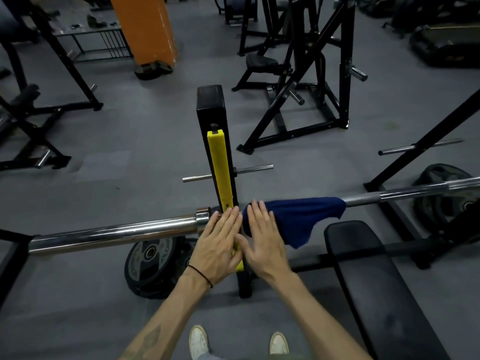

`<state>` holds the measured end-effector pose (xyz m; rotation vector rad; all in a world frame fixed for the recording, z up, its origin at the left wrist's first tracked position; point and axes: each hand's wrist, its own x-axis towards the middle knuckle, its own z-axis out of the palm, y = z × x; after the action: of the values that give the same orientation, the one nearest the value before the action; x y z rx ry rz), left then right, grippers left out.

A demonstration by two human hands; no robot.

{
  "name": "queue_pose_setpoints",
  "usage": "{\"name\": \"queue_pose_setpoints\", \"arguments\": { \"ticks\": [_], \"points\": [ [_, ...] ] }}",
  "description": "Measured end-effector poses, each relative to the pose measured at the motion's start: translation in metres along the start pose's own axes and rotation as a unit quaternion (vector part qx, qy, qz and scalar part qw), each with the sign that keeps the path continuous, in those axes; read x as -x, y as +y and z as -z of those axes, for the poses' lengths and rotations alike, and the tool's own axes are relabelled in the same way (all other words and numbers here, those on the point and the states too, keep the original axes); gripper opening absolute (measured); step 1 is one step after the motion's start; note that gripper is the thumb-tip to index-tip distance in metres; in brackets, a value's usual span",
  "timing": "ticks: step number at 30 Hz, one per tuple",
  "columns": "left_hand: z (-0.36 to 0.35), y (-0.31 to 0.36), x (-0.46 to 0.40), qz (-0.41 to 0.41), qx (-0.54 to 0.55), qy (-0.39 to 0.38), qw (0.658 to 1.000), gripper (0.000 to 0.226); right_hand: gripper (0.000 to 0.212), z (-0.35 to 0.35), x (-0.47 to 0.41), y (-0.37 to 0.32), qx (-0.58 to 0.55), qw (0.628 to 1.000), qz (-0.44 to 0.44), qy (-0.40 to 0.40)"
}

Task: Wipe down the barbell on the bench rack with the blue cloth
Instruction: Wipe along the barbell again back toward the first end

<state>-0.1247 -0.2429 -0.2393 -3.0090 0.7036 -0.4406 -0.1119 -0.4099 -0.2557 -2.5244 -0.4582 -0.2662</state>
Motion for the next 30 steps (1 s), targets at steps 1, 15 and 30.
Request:
{"name": "queue_pose_setpoints", "arguments": {
  "ticks": [1, 15, 30],
  "points": [
    [0.001, -0.005, 0.001, -0.005, 0.000, 0.008, 1.000, 0.067, 0.074, 0.006, 0.001, 0.013, 0.028, 0.999, 0.026, -0.003],
    [0.007, -0.052, 0.008, 0.065, 0.037, 0.061, 0.995, 0.055, 0.072, -0.001, -0.007, 0.011, 0.072, 0.997, 0.008, 0.010],
    [0.022, -0.057, -0.015, 0.105, 0.014, -0.046, 0.993, 0.034, 0.072, 0.018, -0.005, 0.032, 0.091, 0.994, -0.043, 0.038]
  ]
}}
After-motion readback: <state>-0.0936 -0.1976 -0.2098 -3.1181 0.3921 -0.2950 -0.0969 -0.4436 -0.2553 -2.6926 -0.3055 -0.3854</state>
